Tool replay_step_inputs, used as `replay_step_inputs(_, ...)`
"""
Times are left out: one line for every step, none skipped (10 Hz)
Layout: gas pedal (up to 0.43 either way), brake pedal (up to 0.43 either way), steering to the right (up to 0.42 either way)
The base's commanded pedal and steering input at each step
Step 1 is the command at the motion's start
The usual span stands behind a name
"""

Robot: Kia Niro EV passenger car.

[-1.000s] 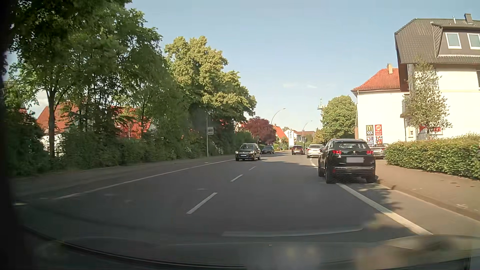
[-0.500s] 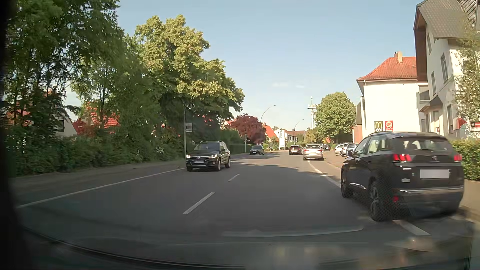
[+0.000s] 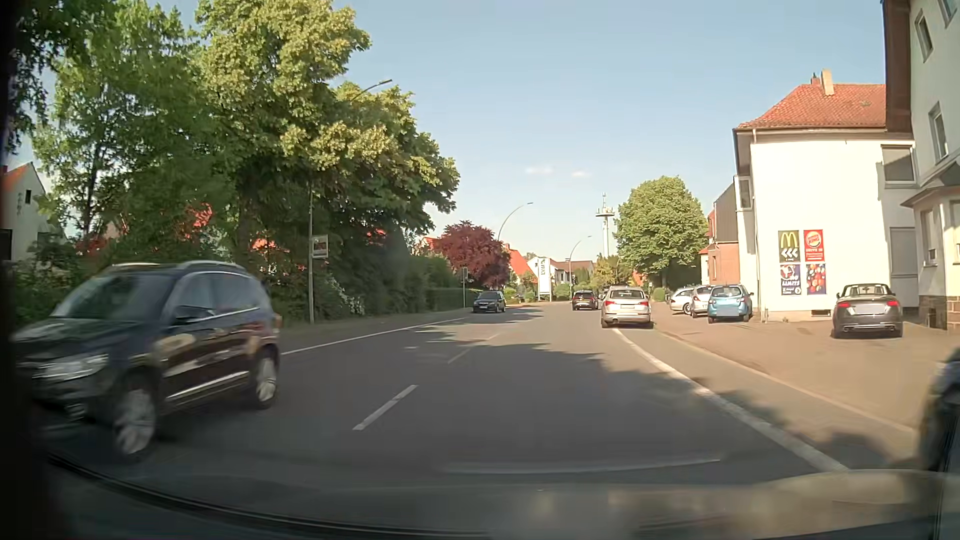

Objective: Follow the waypoints while adhering to traffic rules and regulations

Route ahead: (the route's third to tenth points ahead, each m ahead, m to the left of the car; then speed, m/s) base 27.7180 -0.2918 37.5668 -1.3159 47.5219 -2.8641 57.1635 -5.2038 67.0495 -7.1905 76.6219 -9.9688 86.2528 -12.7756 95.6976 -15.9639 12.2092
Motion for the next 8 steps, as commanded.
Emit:
replay_step_inputs(0.169, 0.006, 0.028)
replay_step_inputs(0.169, 0.006, 0.026)
replay_step_inputs(0.169, 0.006, 0.025)
replay_step_inputs(0.169, 0.006, 0.024)
replay_step_inputs(0.169, 0.006, 0.024)
replay_step_inputs(0.169, 0.006, 0.024)
replay_step_inputs(0.169, 0.006, 0.023)
replay_step_inputs(0.177, 0.006, 0.022)
